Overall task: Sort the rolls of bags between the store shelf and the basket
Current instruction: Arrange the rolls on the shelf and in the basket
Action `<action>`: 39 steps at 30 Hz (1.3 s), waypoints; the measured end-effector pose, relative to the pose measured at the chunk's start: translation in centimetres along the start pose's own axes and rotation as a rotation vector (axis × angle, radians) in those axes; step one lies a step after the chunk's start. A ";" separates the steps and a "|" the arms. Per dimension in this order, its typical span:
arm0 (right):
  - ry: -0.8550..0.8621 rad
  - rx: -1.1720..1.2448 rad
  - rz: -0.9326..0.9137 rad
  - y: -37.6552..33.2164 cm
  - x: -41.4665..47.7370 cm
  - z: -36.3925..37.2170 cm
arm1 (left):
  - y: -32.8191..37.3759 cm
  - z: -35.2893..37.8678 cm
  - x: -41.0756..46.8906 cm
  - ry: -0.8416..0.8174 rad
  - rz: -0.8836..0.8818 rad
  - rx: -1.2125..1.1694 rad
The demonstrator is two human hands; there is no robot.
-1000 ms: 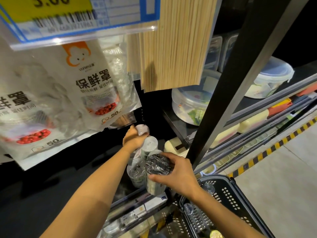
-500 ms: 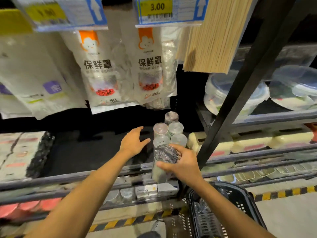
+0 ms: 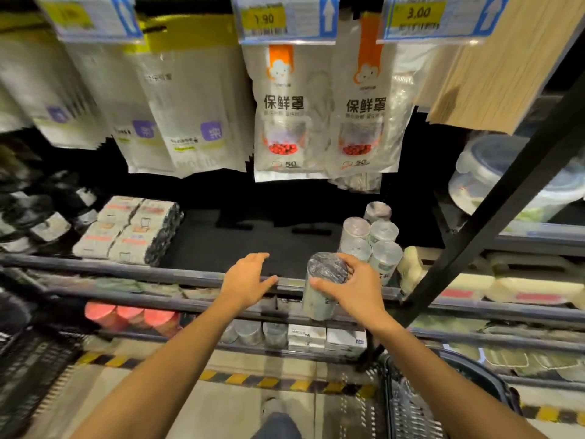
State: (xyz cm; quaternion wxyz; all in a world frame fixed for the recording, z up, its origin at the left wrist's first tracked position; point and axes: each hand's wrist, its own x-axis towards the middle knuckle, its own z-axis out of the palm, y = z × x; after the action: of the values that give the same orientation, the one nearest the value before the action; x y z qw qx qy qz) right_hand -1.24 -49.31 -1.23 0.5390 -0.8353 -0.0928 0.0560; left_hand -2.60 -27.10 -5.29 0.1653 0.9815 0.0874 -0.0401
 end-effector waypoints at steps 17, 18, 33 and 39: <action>0.278 -0.096 0.161 5.7 11.7 10.4 | -6.8 9.9 11.3 -0.172 0.121 0.088; 0.284 -0.118 0.182 6.2 11.8 10.7 | -7.0 10.3 11.3 -0.175 0.125 0.086; 0.300 -0.182 0.324 7.7 11.7 11.2 | -7.2 10.2 10.8 -0.128 0.134 0.067; 0.173 -0.177 0.294 6.4 7.1 9.6 | -5.6 6.5 7.7 -0.094 0.256 0.030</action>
State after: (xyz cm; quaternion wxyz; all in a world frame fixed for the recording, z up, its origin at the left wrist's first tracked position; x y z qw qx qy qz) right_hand 4.47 -41.79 -10.93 0.4555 -0.8857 0.0723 0.0538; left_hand 3.58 -22.86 -14.05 0.1581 0.9841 -0.0471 -0.0659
